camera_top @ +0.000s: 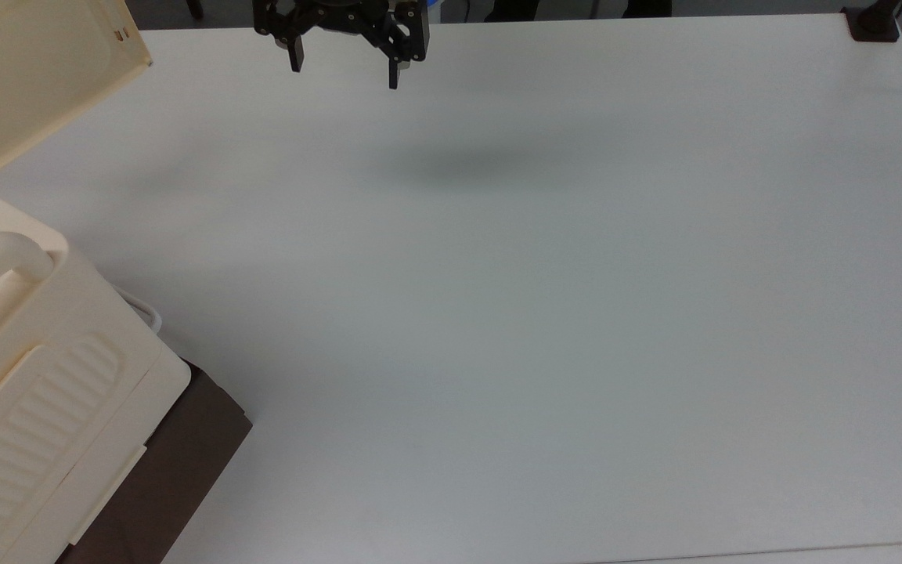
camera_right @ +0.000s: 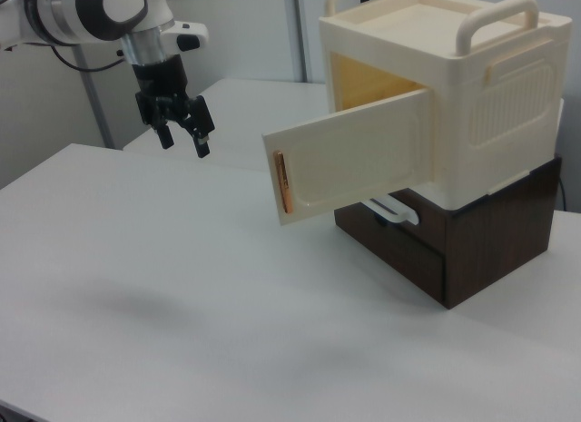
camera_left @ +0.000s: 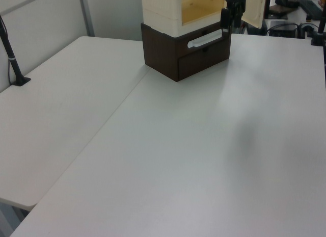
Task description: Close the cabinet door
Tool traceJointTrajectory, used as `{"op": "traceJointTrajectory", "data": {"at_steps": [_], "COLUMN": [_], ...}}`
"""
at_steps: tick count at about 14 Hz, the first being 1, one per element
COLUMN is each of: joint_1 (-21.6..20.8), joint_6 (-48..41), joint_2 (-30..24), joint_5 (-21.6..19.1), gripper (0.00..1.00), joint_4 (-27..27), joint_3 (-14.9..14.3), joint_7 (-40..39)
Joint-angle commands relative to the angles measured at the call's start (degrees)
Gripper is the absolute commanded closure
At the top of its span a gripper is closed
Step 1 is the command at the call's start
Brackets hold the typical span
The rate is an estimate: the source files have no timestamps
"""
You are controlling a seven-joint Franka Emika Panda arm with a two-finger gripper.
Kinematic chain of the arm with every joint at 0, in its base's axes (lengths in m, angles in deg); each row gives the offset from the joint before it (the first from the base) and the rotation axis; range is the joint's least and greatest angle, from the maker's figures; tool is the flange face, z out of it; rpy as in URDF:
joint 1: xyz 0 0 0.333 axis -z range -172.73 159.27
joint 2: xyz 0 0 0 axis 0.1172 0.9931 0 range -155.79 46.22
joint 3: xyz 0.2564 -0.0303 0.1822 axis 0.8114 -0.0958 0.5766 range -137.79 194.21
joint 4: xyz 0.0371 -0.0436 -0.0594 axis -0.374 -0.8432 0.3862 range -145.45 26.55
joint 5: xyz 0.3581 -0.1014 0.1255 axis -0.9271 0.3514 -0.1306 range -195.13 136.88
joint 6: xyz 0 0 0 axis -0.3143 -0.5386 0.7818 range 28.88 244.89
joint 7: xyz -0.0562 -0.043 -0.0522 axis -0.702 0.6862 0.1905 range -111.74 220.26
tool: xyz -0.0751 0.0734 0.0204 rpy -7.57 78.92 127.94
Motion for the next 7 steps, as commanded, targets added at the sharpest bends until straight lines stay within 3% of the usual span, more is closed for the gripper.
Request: {"op": "traceJointTrajectory", "data": {"at_steps": [1, 7], "joint_1": [-0.8, -0.8], "joint_6": [-2.4, -2.3], "joint_2": [-1.7, -1.6], "joint_5": [0.8, 0.8], "gripper": [0.00, 0.00], "joint_4": [-2.1, -2.0], "joint_3": [-0.3, -0.3], "joint_7": [-0.2, -0.8]}}
